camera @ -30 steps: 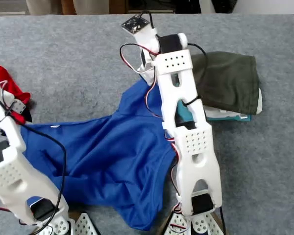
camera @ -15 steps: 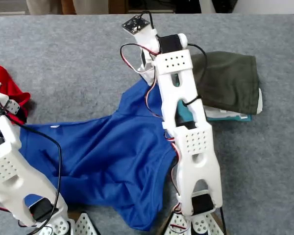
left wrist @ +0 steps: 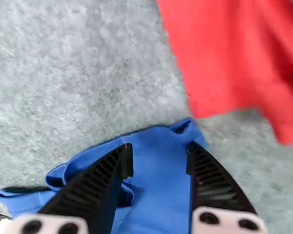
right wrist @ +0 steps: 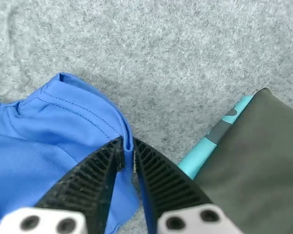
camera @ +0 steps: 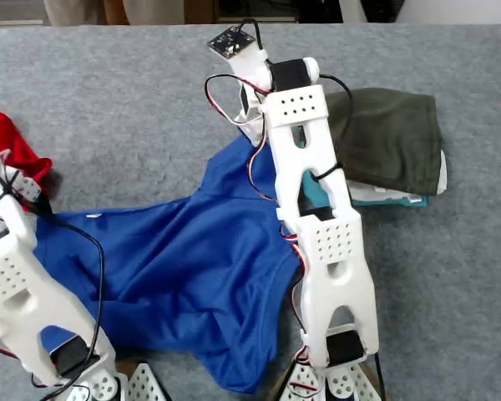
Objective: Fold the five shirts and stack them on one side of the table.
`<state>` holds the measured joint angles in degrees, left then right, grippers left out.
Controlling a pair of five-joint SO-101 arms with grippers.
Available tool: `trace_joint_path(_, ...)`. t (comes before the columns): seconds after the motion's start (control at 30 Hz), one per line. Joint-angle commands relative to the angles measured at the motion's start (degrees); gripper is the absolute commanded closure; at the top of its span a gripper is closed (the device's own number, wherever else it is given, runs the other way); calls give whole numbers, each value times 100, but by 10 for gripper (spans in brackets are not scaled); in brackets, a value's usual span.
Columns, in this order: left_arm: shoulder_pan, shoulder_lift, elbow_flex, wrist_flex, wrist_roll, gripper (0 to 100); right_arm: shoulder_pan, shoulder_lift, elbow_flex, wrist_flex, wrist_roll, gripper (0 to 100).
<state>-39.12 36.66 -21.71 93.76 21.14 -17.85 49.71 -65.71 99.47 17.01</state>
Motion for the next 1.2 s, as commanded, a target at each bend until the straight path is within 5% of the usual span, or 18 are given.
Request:
trace_joint_path(0.0, -44, 66, -246, -35, 44, 812, -75, -40, -40, -70, 70, 996)
trace_joint_path(0.43, 220, 48, -1301, 703, 53, 812, -75, -40, -40, -70, 220, 996)
trace_joint_path(1.17, 308, 1209, -1662, 686, 360, 812, -66, -40, -40, -158, 229, 996)
